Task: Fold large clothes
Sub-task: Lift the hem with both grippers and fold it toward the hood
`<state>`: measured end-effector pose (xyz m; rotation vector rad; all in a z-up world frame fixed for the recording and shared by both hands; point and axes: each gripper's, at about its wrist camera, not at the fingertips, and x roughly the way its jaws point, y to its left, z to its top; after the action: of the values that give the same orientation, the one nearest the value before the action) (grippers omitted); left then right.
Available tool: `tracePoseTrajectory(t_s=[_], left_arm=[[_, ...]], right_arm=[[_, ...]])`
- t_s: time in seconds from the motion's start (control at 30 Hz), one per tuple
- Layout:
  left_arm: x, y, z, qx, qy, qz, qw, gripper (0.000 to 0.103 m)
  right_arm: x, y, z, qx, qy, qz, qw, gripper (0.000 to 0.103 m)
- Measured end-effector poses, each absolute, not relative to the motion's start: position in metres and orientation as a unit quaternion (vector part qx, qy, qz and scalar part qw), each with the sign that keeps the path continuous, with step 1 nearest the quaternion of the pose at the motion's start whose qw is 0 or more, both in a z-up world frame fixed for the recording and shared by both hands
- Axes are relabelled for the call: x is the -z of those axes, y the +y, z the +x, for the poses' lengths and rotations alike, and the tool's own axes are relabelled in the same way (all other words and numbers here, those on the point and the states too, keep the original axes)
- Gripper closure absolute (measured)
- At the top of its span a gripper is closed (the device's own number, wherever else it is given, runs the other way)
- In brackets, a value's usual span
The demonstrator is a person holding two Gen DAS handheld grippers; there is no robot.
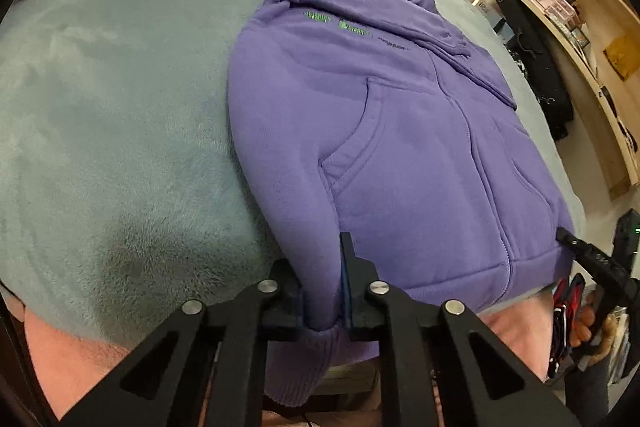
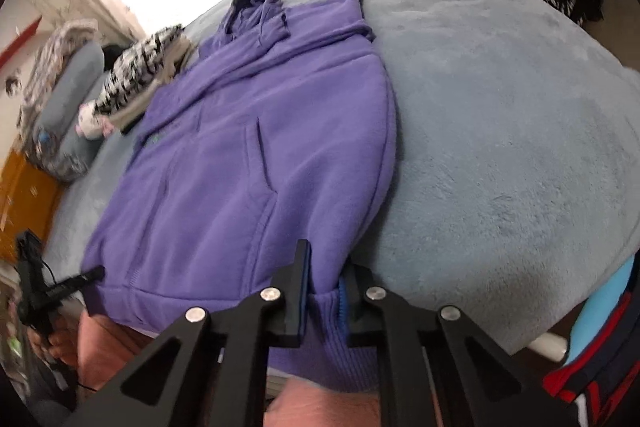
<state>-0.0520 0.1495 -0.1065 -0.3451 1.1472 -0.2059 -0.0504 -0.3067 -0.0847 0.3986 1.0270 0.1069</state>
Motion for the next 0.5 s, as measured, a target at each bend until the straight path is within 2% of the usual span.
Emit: tracePoseTrajectory(t_s=[0.5], left_arm=[[0.018, 0.157, -0.095, 0.14, 0.471, -0.174, 0.853, 0.095]], right_arm=[[-0.004, -0.283, -0.096, -0.099, 0.426, 0.158, 0.885, 0.094]])
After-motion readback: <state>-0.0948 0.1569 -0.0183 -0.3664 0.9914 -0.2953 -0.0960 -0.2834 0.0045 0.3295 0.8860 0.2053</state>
